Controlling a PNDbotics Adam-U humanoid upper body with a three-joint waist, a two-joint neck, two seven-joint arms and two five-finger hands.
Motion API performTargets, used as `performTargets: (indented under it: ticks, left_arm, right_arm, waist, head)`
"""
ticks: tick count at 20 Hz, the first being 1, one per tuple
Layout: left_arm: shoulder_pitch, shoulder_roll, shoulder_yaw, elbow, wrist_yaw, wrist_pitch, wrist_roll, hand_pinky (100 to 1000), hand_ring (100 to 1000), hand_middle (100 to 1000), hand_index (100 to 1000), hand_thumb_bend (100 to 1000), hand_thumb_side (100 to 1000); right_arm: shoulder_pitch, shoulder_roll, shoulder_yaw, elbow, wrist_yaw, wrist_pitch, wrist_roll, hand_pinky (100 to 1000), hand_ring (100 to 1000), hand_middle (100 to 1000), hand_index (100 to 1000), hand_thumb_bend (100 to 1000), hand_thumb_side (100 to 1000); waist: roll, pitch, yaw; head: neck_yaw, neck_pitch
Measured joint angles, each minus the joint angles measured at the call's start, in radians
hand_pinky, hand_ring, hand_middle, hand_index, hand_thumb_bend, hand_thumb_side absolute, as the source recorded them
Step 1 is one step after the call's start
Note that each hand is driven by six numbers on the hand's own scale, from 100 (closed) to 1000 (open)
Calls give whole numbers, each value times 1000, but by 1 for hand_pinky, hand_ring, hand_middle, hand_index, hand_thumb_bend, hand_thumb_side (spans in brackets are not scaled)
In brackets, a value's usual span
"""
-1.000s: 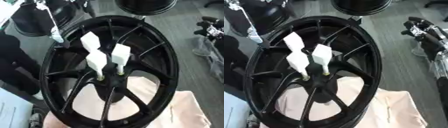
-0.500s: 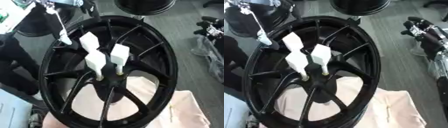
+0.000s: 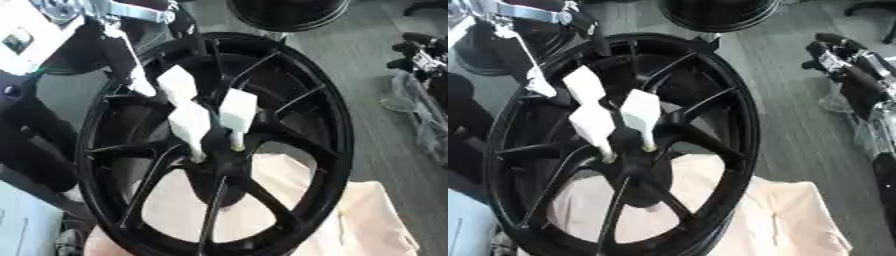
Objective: Pull the pin out of the wheel hub.
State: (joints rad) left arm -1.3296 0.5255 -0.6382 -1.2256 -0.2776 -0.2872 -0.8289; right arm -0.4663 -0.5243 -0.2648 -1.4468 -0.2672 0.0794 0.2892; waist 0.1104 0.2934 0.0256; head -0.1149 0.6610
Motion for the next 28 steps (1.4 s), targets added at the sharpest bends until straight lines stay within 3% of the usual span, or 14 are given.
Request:
performTargets:
  ticks: [14,28]
  left_arm:
    - [9,-7,-6,37,-26,-15,15,820,763,617,734,530,153]
    - [10,-16,-6,49,-29,-22,22,820,753,632,694,488,153]
  right_arm:
    - [-1,0,1,0,0,4,-4,959,683,761,861,307,397]
    - [-5,1,2,1,9,6,-6,959,682,761,861,307,399]
  waist:
    - [0,0,-3]
    - [0,0,-2]
  head:
    - [5,-4]
    - [12,-5]
